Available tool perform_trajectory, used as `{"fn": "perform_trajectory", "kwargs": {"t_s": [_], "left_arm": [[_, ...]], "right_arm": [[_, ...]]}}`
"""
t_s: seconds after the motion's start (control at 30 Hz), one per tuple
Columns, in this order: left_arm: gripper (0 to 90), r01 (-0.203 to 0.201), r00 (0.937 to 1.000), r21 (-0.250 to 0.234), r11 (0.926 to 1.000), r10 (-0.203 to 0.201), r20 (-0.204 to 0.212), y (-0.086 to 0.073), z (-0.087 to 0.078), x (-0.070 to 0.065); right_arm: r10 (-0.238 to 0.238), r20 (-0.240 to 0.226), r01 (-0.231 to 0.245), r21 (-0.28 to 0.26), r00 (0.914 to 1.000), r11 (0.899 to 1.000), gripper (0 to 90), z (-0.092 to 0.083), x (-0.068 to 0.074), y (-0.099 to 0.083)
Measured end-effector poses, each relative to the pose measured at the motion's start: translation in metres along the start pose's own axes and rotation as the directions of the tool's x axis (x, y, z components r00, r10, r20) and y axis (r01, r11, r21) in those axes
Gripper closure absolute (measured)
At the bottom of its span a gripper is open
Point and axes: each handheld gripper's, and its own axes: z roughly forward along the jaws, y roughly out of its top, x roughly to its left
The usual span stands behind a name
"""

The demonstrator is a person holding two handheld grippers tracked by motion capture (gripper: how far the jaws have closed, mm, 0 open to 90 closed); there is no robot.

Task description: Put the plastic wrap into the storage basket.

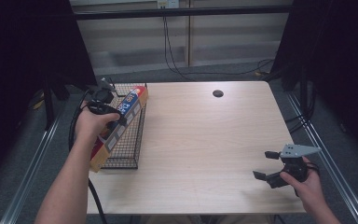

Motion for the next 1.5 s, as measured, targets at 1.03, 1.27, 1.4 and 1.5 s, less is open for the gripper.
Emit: {"fn": "perform_trajectory", "kwargs": {"t_s": [1.03,1.27,1.4,1.5], "left_arm": [[43.1,0.142,0.9876,-0.021,0.9897,-0.143,-0.066,-0.009,0.012,0.014],[43.1,0.169,0.9832,-0.015,0.9855,-0.169,-0.067,-0.012,0.016,0.015],[43.1,0.168,0.9829,-0.014,0.9857,-0.169,-0.074,-0.013,0.016,0.016],[43.0,0.187,0.9798,-0.018,0.9822,-0.188,-0.069,-0.014,0.017,0.016]], "right_arm": [[-0.001,-0.006,0.001,-0.003,1.0000,1.000,4.2,0.001,0.000,0.000],[0.001,-0.008,-0.001,-0.003,1.0000,1.000,4.2,0.001,0.000,0.000],[0.000,-0.008,0.000,-0.001,1.0000,1.000,4.2,0.001,0.000,0.001],[-0.002,-0.009,0.002,-0.003,1.0000,1.000,4.2,0.001,0.001,0.001]]}}
